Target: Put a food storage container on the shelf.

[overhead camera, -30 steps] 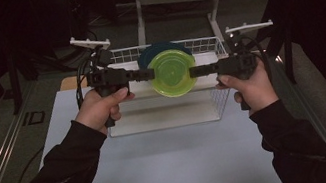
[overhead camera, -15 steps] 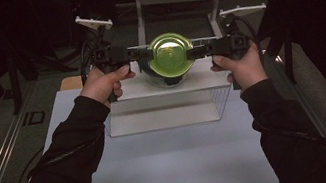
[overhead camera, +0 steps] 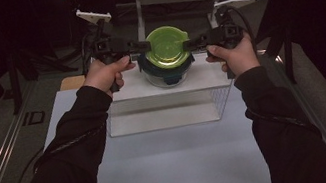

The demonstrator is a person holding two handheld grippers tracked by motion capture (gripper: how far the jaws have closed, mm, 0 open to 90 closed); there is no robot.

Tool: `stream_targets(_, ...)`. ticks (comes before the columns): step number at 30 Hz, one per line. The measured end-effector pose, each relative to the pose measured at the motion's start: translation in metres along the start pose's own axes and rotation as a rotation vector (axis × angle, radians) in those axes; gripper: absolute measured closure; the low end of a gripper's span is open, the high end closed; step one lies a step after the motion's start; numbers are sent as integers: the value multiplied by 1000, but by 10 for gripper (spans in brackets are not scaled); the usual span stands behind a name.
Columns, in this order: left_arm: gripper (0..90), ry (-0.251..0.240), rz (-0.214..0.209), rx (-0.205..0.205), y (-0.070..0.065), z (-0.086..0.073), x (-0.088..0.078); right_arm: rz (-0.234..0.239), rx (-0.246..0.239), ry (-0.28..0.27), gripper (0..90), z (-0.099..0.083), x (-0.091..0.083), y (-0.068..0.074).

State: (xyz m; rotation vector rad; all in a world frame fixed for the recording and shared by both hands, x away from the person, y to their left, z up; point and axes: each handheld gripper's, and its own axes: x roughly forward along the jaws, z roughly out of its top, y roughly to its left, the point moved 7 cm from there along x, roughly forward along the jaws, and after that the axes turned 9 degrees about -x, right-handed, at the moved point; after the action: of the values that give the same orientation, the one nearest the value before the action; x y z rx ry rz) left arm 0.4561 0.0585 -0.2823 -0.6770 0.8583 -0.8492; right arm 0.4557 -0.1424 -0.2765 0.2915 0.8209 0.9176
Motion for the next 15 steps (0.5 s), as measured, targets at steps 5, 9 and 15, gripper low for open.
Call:
stream_targets(5,774,-28,18,-3,1,4,5,1,38,5,786,6,3,-5)
stream_targets(9,726,-40,44,-15,6,5,12,-27,43,5,752,9,9,-9)
stream_targets(15,680,-45,41,-28,9,4,17,-20,82,-16,665,13,11,-16)
